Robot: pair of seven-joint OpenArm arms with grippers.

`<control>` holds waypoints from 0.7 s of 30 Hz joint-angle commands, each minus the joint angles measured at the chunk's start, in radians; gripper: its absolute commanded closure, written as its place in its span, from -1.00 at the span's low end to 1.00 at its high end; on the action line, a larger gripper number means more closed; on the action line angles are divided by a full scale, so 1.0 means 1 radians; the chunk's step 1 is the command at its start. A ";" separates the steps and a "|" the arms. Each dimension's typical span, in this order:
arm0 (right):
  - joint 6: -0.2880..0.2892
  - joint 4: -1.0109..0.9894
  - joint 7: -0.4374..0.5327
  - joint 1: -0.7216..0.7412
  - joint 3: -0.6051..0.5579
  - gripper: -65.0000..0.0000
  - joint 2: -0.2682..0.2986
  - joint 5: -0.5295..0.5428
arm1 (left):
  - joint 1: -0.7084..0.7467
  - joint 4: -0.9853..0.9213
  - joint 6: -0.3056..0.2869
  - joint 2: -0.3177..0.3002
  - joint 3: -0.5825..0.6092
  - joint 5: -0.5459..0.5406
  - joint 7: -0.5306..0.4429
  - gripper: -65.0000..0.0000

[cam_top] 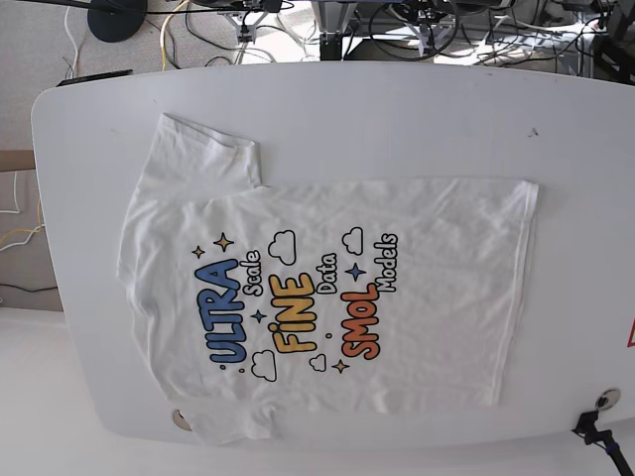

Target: Fold the T-shirt properly

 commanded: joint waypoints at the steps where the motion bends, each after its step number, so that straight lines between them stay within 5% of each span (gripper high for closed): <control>1: 0.007 0.005 -0.008 -0.001 -0.008 0.98 0.001 -0.009 | 0.008 0.015 -0.004 -0.007 0.001 -0.002 0.007 1.00; 21: 0.009 0.009 -0.010 -0.003 -0.006 0.99 0.004 -0.008 | 0.003 0.024 -0.007 -0.011 0.000 0.000 -0.004 1.00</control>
